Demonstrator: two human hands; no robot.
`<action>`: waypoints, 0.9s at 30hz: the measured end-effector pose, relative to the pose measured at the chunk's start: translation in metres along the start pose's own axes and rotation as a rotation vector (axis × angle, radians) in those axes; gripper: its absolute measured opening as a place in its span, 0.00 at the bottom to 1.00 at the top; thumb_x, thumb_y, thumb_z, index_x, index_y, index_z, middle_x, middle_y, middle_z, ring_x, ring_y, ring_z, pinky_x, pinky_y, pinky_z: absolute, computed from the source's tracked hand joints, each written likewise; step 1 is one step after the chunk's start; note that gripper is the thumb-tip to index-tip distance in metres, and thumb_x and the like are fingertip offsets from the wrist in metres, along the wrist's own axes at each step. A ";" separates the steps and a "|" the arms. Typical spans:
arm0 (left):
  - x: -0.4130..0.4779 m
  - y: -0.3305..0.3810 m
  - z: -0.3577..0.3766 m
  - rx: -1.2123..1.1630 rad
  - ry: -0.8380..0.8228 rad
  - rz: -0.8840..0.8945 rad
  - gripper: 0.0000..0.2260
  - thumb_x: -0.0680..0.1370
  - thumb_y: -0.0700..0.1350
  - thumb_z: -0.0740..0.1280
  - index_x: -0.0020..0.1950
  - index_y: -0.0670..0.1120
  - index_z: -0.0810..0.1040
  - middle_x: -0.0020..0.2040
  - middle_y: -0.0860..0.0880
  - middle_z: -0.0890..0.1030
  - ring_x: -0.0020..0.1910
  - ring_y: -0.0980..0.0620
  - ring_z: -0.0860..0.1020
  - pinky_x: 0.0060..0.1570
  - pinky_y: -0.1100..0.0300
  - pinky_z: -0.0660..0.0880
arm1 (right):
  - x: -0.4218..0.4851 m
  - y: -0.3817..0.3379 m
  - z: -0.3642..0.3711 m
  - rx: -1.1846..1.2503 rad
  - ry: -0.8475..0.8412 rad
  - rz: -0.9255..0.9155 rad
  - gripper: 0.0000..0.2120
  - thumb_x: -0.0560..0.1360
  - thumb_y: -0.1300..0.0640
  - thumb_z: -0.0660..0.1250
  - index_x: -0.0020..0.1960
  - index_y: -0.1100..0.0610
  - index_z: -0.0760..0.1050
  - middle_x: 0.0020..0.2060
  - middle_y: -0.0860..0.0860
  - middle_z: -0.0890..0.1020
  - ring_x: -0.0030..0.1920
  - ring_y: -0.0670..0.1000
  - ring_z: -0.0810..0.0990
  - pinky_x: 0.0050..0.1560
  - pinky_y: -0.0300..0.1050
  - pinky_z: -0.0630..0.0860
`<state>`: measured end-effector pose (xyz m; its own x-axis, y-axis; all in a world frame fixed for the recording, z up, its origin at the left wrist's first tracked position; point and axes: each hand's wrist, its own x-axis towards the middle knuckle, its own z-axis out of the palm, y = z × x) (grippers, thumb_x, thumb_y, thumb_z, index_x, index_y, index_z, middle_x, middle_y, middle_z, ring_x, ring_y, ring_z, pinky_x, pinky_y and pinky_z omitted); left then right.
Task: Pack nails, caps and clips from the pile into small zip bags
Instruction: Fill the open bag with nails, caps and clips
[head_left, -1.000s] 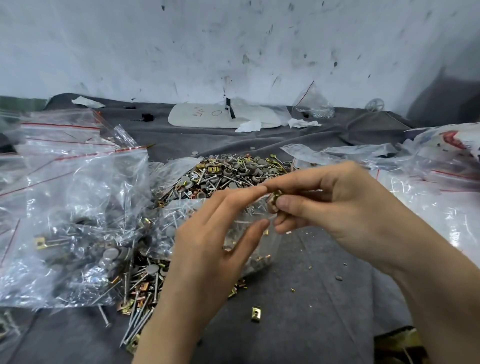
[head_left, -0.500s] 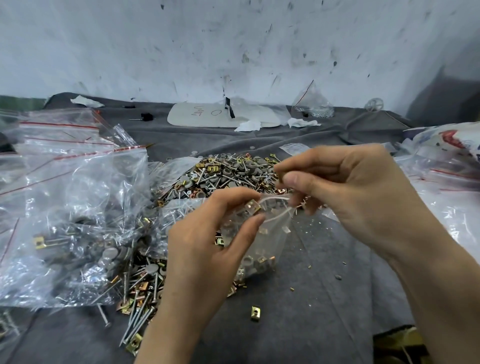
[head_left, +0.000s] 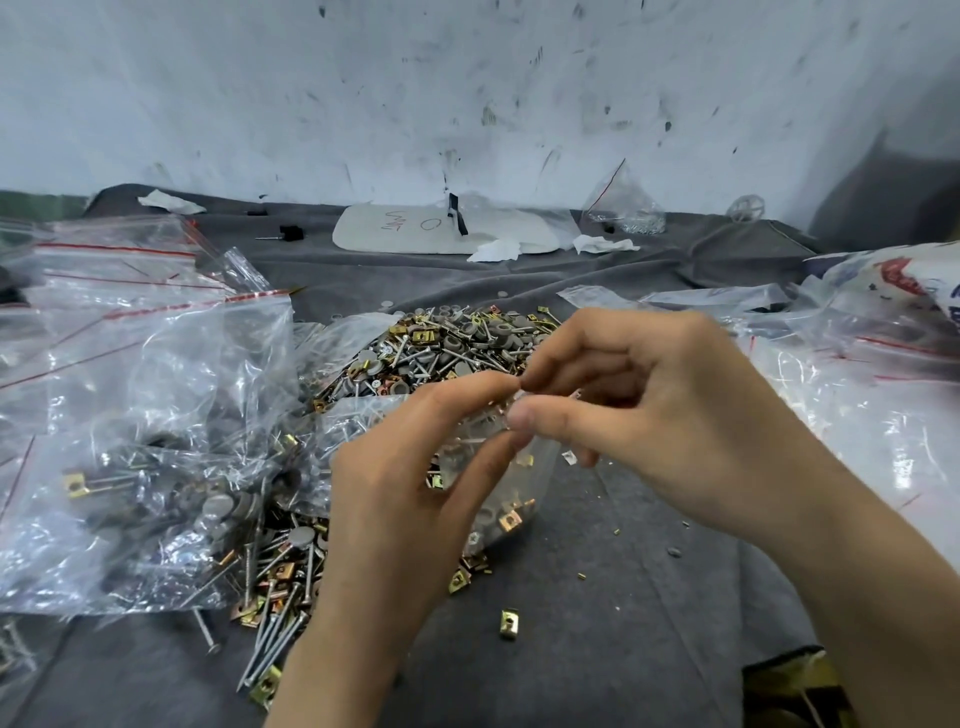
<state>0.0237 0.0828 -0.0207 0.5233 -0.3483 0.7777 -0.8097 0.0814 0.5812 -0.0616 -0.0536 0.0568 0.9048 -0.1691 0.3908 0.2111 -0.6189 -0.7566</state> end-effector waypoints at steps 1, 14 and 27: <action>0.000 -0.001 0.000 -0.008 0.004 0.002 0.13 0.77 0.48 0.68 0.60 0.54 0.76 0.55 0.59 0.81 0.53 0.60 0.81 0.52 0.60 0.78 | 0.000 0.002 0.002 0.055 -0.010 0.041 0.07 0.68 0.56 0.75 0.42 0.55 0.78 0.33 0.49 0.84 0.28 0.51 0.80 0.30 0.45 0.78; 0.001 -0.001 -0.003 0.029 -0.054 -0.012 0.25 0.72 0.47 0.74 0.67 0.54 0.69 0.53 0.62 0.80 0.54 0.67 0.79 0.55 0.71 0.74 | 0.008 0.015 -0.003 -0.316 0.042 -0.176 0.07 0.69 0.64 0.74 0.41 0.53 0.81 0.28 0.38 0.73 0.30 0.46 0.69 0.32 0.31 0.66; 0.001 0.000 -0.004 0.023 -0.066 -0.014 0.18 0.73 0.49 0.70 0.62 0.52 0.73 0.56 0.60 0.80 0.55 0.64 0.80 0.56 0.64 0.77 | 0.009 0.020 -0.003 -0.515 0.019 -0.256 0.07 0.70 0.62 0.75 0.47 0.54 0.81 0.36 0.35 0.74 0.38 0.39 0.73 0.41 0.29 0.67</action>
<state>0.0256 0.0864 -0.0193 0.5164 -0.4097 0.7520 -0.8087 0.0553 0.5855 -0.0509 -0.0699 0.0468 0.8408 0.0245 0.5407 0.2108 -0.9349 -0.2855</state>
